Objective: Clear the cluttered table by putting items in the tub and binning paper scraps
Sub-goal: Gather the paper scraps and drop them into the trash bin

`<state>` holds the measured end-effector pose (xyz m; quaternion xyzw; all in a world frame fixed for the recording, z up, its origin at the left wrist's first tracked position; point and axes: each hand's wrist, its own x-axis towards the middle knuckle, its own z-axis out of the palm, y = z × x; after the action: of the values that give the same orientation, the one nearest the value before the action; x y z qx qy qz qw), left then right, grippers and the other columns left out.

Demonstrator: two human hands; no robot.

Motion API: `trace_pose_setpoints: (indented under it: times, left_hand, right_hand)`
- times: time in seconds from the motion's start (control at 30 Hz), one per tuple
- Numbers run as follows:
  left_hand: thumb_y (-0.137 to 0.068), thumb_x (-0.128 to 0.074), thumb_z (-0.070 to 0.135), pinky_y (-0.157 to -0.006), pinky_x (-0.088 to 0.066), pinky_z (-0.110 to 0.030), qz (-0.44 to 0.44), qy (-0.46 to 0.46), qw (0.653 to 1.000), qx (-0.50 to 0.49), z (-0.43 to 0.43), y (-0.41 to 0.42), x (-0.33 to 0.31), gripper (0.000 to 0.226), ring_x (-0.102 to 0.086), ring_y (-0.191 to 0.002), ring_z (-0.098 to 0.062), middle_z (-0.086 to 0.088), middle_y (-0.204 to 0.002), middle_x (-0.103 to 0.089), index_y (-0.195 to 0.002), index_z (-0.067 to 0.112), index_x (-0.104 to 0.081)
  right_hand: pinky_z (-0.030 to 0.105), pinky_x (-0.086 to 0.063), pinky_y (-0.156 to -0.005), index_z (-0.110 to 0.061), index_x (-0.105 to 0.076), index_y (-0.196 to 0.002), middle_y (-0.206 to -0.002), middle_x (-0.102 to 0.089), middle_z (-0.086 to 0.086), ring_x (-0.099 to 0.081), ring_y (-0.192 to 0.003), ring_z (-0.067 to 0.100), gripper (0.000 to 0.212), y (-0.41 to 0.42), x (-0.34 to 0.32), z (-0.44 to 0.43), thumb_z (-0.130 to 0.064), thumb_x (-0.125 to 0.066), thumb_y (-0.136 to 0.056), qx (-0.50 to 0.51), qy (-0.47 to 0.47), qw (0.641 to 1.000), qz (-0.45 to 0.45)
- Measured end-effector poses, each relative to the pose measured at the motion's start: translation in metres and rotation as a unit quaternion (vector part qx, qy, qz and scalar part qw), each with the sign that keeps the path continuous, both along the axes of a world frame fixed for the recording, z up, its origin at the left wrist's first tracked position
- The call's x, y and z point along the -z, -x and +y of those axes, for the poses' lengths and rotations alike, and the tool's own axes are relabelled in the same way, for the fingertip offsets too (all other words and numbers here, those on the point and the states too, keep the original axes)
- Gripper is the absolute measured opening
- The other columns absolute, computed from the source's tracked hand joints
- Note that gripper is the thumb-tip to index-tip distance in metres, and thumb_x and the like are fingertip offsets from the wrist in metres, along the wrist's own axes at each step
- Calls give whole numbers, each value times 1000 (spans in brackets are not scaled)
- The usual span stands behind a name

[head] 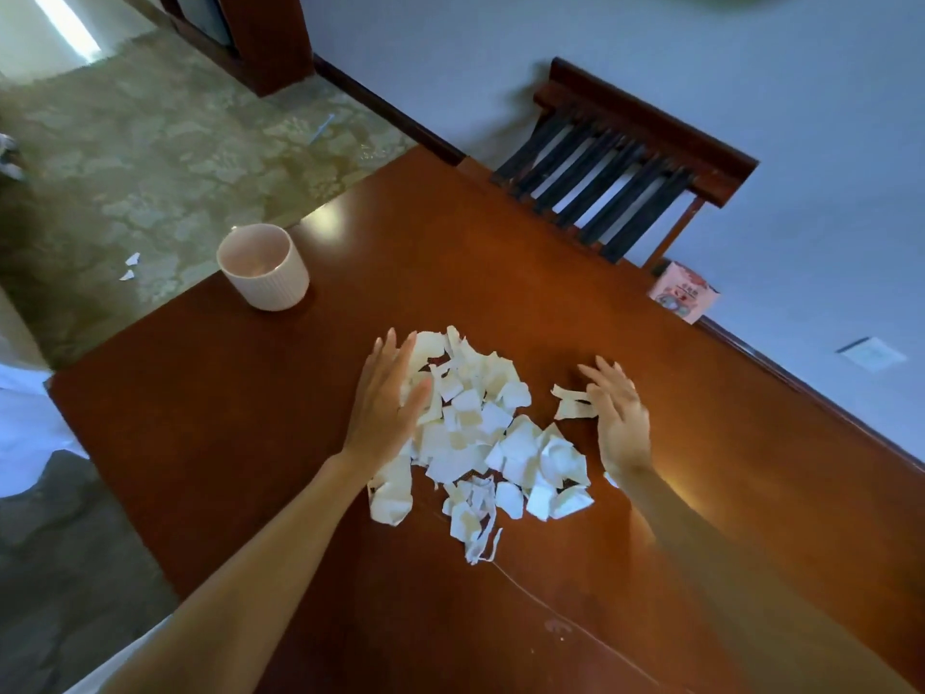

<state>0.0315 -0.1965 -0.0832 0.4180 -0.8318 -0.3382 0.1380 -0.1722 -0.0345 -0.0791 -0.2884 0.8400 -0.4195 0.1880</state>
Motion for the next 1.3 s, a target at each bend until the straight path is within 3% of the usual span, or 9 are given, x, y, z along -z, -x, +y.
trace_pose_setpoints:
  times: [0.17,0.27,0.33,0.5,0.6,0.77,0.9,1.2,1.3]
  left_hand:
    - [-81,-17,59,-117,1,-30,8,14,998,60,-7,22,1,77,-12,-147,-16,2,-157,-22,-148,22,-26]
    - [-81,-17,60,-118,0,-29,-3,36,996,77,-1,32,4,76,-18,-146,-15,2,-155,-29,-146,22,-31]
    - [-81,-17,59,-118,0,-27,-6,44,996,82,7,33,6,75,-20,-146,-14,2,-153,-32,-144,22,-36]
    - [-82,-20,54,-117,-1,-25,-3,49,993,105,37,33,6,71,-21,-146,-15,0,-152,-34,-141,21,-42]
    - [-83,-21,53,-119,-1,-28,-1,39,991,128,64,35,4,70,-18,-146,-15,1,-153,-33,-140,21,-42]
    - [-85,-27,47,-118,-4,-32,7,27,989,146,127,41,0,64,-23,-144,-20,-6,-150,-37,-136,14,-49]
    - [-85,-39,37,-111,-18,-45,4,54,984,171,176,49,-3,54,-43,-133,-33,-15,-137,-53,-125,6,-59]
    - [-85,-29,42,-116,-5,-38,-19,63,971,229,276,58,0,61,-31,-142,-27,-5,-147,-43,-136,15,-50]
    - [-85,-22,46,-116,1,-36,-10,59,965,257,307,56,-1,64,-24,-145,-25,-1,-149,-39,-137,19,-46]
  right_hand:
    - [38,-11,-120,-22,-43,-139,-153,-31,-3,-18,-138,3,66,-3,-1,-27,-59,-25,-88,-138,-1,990,1]
    - [33,-3,-118,-30,-25,-147,-158,-19,-6,-10,-145,7,85,-9,-2,-47,-78,-5,-80,-270,-53,960,50]
    - [28,1,-117,-28,-24,-148,-157,-18,-6,-7,-145,7,89,-12,-5,-56,-75,-1,-77,-325,-73,941,63]
    - [19,2,-114,-10,-40,-141,-154,-29,5,-14,-146,12,58,-10,-7,-45,-46,-21,-99,-368,-97,922,78]
    - [15,-1,-111,-10,-43,-139,-151,-33,5,-16,-140,6,87,-8,-9,-16,-69,-10,-84,-351,-69,932,59]
    - [18,-5,-113,-11,-50,-135,-150,-37,7,-21,-143,12,70,-9,-9,46,-53,-19,-88,-303,-80,949,37]
    - [31,-16,-115,-4,-56,-128,-144,-44,13,-26,-135,11,90,-11,-11,100,-71,-14,-86,-255,-42,966,30]
    - [37,-25,-116,-5,-58,-127,-143,-46,13,-34,-139,19,58,-22,-13,220,-44,-31,-93,-139,-71,986,51]
    - [28,-20,-116,-3,-58,-126,-144,-45,13,-32,-137,15,48,-32,-13,257,-29,-35,-93,-107,-77,990,48]
